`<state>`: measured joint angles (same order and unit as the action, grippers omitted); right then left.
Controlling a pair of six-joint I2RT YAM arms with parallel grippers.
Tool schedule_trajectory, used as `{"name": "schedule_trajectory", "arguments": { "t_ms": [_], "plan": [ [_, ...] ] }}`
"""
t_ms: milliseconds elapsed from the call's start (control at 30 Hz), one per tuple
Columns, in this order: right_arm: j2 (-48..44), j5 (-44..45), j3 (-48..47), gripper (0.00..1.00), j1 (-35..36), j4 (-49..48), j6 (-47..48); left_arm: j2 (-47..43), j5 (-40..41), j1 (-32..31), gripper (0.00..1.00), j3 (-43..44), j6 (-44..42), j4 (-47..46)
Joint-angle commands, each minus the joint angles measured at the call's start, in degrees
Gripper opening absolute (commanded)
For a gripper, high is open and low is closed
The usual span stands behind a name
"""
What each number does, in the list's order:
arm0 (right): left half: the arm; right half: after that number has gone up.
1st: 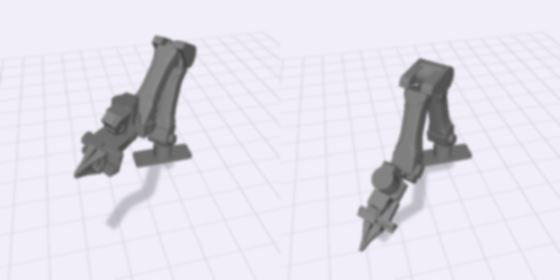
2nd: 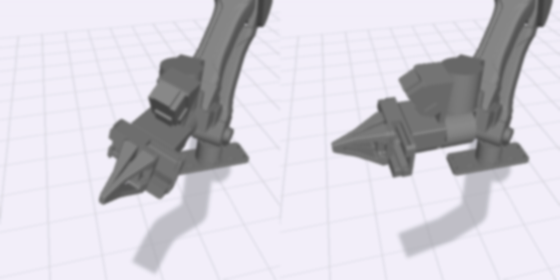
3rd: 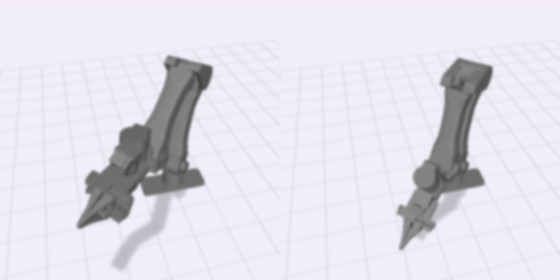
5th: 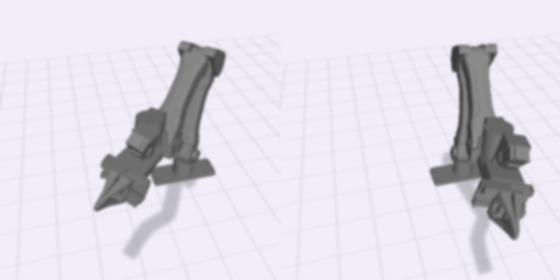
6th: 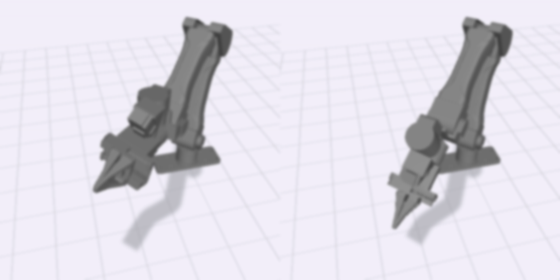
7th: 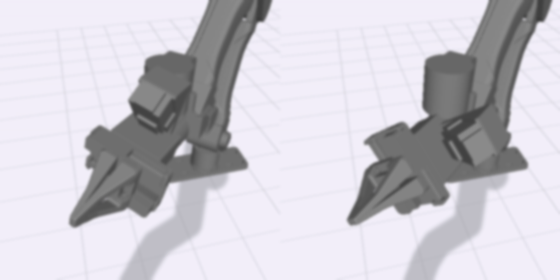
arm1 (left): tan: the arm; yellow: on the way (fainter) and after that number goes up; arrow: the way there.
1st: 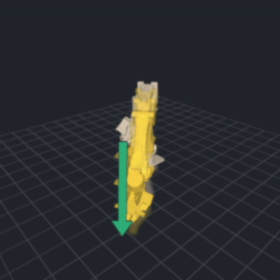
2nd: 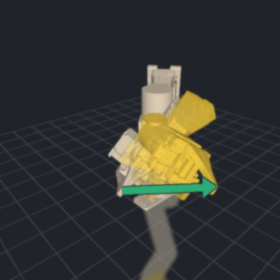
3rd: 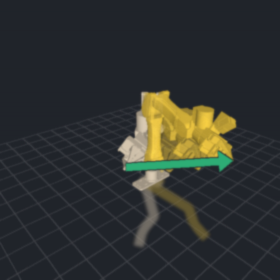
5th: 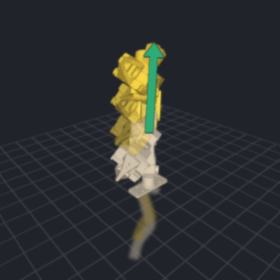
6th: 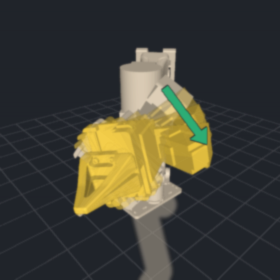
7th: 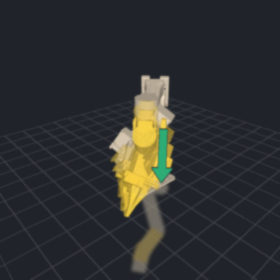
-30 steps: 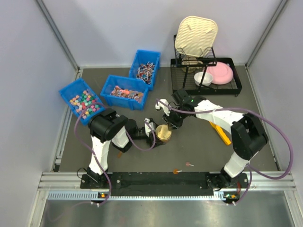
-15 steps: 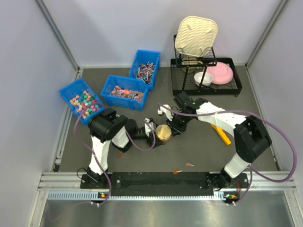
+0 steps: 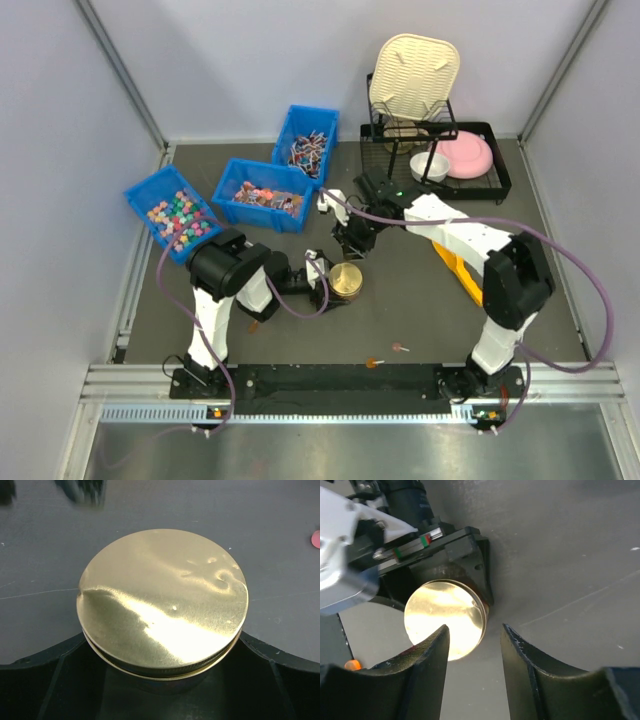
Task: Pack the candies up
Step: Screw the bottle lid onto the packing bottle.
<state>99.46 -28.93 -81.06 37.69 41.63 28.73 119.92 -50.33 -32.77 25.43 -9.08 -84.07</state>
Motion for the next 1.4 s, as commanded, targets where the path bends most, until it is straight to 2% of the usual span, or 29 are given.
{"name": "schedule_trajectory", "arguments": {
  "t_ms": [0,167,333,833,1367],
  "plan": [
    [4.7,-3.3,-3.3,0.45,0.6,0.3,-0.3,2.7,2.7,0.9,0.68,0.0,0.3,-13.2],
    [7.5,-7.5,-4.3,0.45,0.7,0.3,-1.2,2.8,2.6,0.9,0.68,0.1,0.3,-13.2],
    [8.6,-8.0,-4.3,0.42,0.8,0.2,-1.1,2.7,2.5,0.9,0.68,0.1,0.4,-13.2],
    [5.5,-4.4,1.0,0.17,0.8,0.3,1.1,2.7,2.3,1.0,0.68,0.2,0.7,-13.2],
    [-1.7,-4.1,11.6,0.15,0.6,2.7,3.3,2.8,2.2,1.1,0.68,0.3,1.0,-13.2]
  ]
}}
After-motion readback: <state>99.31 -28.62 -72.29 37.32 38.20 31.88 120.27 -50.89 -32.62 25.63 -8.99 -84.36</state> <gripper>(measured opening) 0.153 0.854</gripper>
